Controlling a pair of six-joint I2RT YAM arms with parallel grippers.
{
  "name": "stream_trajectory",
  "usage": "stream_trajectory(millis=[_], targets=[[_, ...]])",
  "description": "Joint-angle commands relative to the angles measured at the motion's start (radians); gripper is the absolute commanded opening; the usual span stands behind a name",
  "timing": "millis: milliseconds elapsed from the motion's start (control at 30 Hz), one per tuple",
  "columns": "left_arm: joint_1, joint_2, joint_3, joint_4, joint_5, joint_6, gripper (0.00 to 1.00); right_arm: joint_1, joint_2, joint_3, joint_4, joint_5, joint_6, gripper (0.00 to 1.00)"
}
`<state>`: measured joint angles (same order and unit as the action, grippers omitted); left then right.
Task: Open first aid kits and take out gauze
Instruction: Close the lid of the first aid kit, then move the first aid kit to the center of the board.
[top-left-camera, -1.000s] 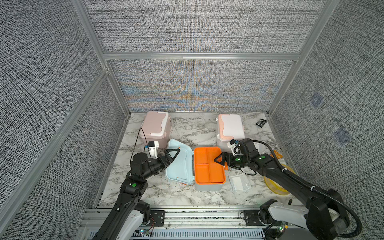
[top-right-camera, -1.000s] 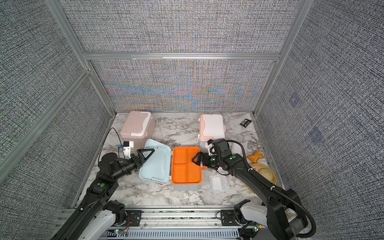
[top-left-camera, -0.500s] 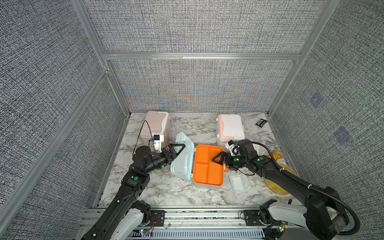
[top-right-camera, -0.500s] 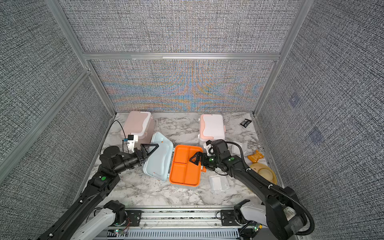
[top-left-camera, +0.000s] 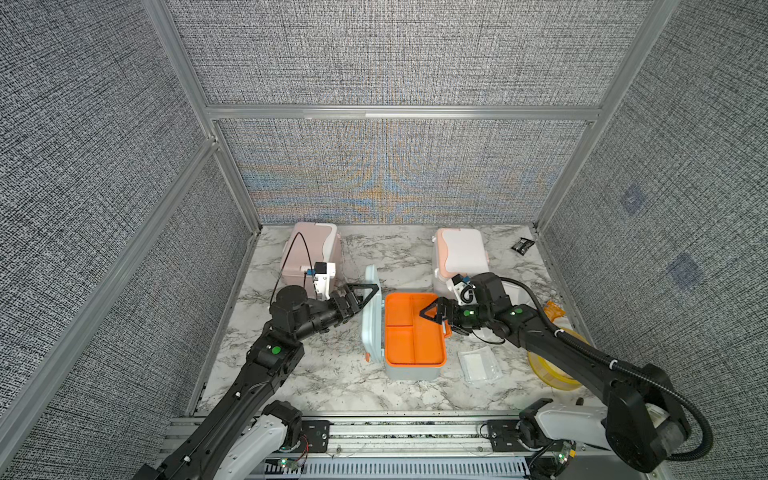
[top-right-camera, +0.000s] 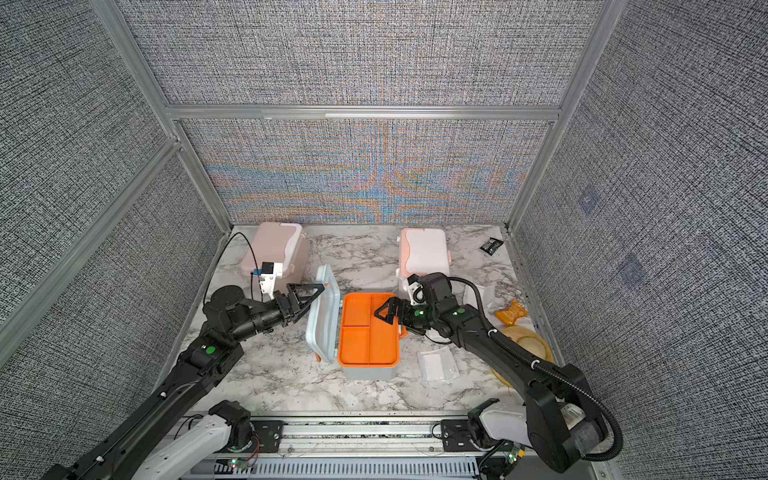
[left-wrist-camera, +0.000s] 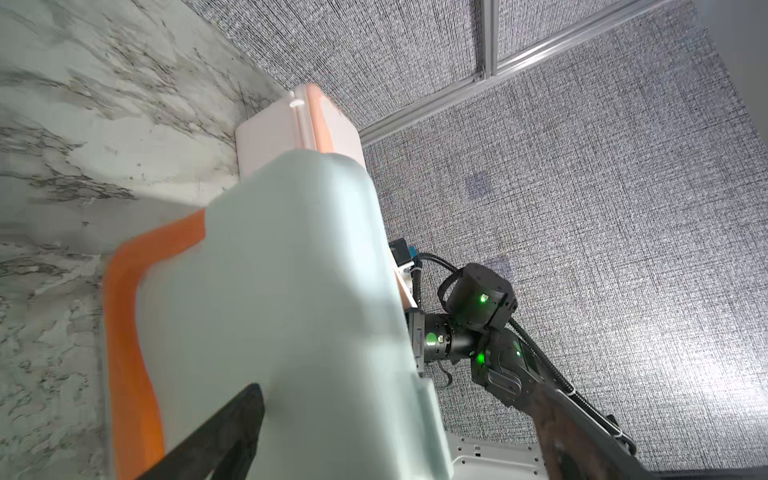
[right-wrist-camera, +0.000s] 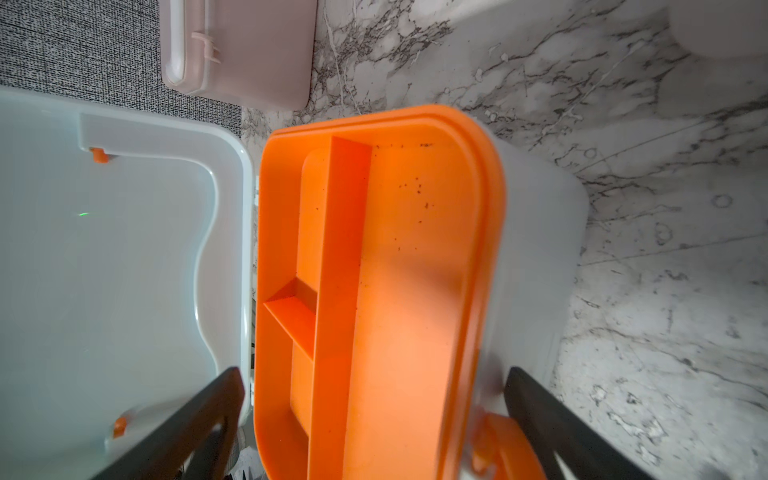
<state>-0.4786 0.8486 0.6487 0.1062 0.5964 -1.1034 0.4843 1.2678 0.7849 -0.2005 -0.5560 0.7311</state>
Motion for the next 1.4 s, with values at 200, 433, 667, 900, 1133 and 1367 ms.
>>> stream_trajectory(millis=[200, 433, 667, 900, 1133, 1367], targets=[[-0.157, 0.120, 0.062, 0.098, -0.080, 0.039, 1.00, -0.003, -0.076, 0.041, -0.131, 0.170, -0.020, 0.99], [-0.244, 0.237, 0.122, 0.108, -0.114, 0.079, 1.00, -0.036, -0.221, -0.003, -0.214, 0.352, -0.037, 0.99], [-0.281, 0.304, 0.145, 0.119, -0.130, 0.092, 1.00, -0.099, -0.224, -0.048, -0.198, 0.243, -0.068, 0.97], [-0.287, 0.314, 0.144, 0.119, -0.138, 0.097, 1.00, -0.107, -0.098, -0.040, -0.251, 0.142, -0.138, 0.87], [-0.289, 0.315, 0.155, 0.080, -0.146, 0.126, 1.00, -0.115, -0.151, -0.051, -0.270, 0.179, -0.127, 0.89], [-0.296, 0.307, 0.240, -0.125, -0.209, 0.262, 1.00, -0.116, -0.270, -0.068, -0.212, 0.112, -0.115, 0.97]])
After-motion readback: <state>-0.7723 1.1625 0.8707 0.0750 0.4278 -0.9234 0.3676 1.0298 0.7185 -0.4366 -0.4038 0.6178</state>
